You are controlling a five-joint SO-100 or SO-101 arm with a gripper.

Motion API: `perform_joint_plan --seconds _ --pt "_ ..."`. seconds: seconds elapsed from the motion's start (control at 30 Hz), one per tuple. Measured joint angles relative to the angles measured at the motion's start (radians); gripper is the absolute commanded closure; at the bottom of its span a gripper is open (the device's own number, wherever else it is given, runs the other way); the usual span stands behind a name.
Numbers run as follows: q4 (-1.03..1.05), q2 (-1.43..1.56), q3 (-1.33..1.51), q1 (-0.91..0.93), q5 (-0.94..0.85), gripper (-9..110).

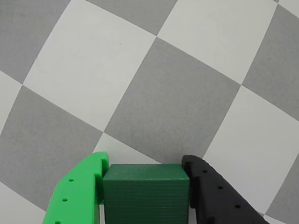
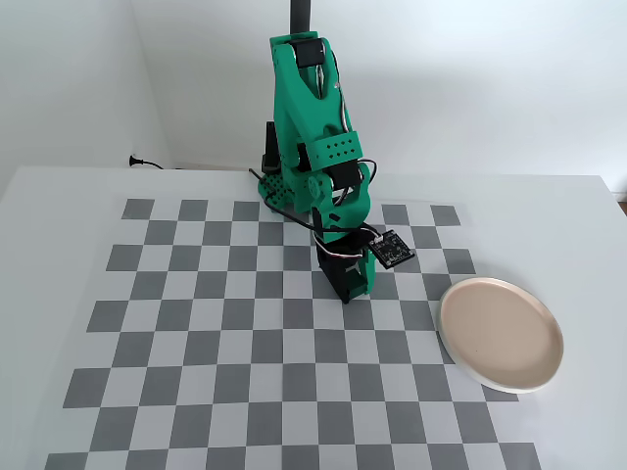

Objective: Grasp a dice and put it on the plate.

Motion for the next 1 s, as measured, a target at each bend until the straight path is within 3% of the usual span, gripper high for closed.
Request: perform_joint_plan --seconds 0.43,1.0 --pt "0.049 0.081 0.009 0.040 0.005 106" --pt "0.433 0.549 -0.032 -0.052 0.066 106"
